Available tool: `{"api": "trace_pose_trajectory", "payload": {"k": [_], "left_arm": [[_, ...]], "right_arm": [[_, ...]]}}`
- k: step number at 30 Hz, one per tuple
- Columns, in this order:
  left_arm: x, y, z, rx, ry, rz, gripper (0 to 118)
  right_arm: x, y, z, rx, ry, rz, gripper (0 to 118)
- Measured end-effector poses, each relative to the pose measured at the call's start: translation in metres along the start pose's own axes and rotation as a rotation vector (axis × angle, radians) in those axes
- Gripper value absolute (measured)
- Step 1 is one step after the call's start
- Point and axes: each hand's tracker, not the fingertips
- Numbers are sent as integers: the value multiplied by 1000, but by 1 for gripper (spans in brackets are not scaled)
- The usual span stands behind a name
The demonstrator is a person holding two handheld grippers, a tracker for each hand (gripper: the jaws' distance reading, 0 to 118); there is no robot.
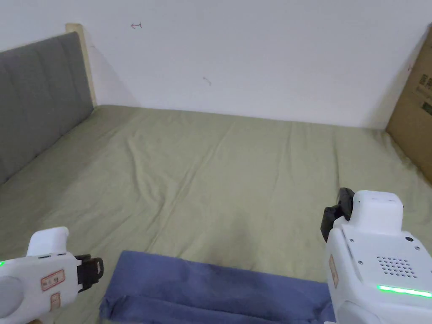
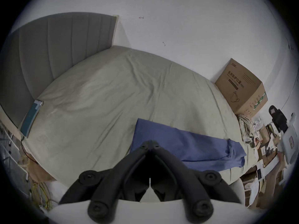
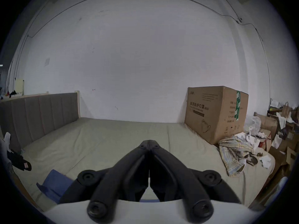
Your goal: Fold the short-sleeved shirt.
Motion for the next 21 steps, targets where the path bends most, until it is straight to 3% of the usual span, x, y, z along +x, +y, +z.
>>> {"api": "trace_pose_trajectory", "payload": {"k": [5,6,9,10,15,19,20,21], "left_arm": [[-25,-3,-31,-93,-119,85,3],[-31,-3,-40,-126,-150,116,21],[-57,-10,-76,-189,-220,218,109],[-63,-12,-84,-189,-232,259,116],[-89,-22,-118,-228,-465,458,114],[-87,-22,-138,-254,-564,447,110],[-87,-20,-142,-256,-562,467,94],[-88,-19,-144,-260,-552,503,25]], "right_arm": [[-13,-3,-13,-22,8,21,1],[-15,-3,-16,-34,9,27,1],[-20,-6,-25,-70,22,36,1],[-21,-7,-28,-82,25,40,1],[-27,-15,-41,-131,29,63,1],[-32,-23,-48,-158,36,69,1],[-34,-25,-48,-163,38,82,1],[-35,-26,-49,-167,42,93,1]]}}
